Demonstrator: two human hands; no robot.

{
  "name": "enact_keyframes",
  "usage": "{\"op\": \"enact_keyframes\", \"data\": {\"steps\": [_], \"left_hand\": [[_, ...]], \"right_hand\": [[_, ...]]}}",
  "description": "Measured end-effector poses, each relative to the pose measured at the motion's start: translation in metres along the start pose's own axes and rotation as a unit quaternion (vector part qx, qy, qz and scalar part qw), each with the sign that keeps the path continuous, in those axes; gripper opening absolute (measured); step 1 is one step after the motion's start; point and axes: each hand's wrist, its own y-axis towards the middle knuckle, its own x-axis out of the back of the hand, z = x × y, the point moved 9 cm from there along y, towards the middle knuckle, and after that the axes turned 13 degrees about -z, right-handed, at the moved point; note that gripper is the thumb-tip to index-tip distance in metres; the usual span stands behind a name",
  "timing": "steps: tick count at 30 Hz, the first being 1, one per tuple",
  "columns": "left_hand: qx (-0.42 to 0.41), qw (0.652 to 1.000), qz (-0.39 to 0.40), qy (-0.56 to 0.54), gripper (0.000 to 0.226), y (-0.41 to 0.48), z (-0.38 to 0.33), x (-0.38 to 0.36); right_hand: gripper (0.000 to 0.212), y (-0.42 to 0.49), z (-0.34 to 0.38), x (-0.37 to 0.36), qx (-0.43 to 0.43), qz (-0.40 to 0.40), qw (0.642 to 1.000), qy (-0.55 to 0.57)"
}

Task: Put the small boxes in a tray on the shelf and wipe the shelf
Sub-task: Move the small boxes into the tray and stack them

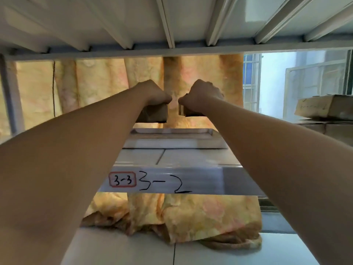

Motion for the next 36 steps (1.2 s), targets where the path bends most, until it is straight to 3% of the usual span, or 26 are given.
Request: {"op": "enact_keyframes", "data": {"steps": [10,20,24,28,36], "left_hand": [[0.058,0.997,0.046,-0.021,0.051,-0.004,0.061,0.000],[0.038,0.997,0.053,0.035,0.050,0.000,0.080,-0.017],[0.039,0.997,0.061,0.038,0.043,0.001,0.085,-0.026],[0.043,0.996,0.067,0.028,0.037,0.004,0.088,-0.030],[0.014,0.995,0.082,0.062,0.048,0.001,0.082,-0.037]], "right_hand": [[0.048,-0.018,0.038,-0.033,0.009,0.032,0.999,-0.001],[0.060,-0.024,0.039,-0.048,0.000,0.043,0.999,-0.008],[0.050,-0.026,0.038,-0.056,-0.005,0.054,0.999,-0.003],[0.055,-0.027,0.044,-0.060,0.002,0.057,0.998,-0.011],[0.050,-0.029,0.058,-0.064,0.027,0.060,0.998,0.002]]}}
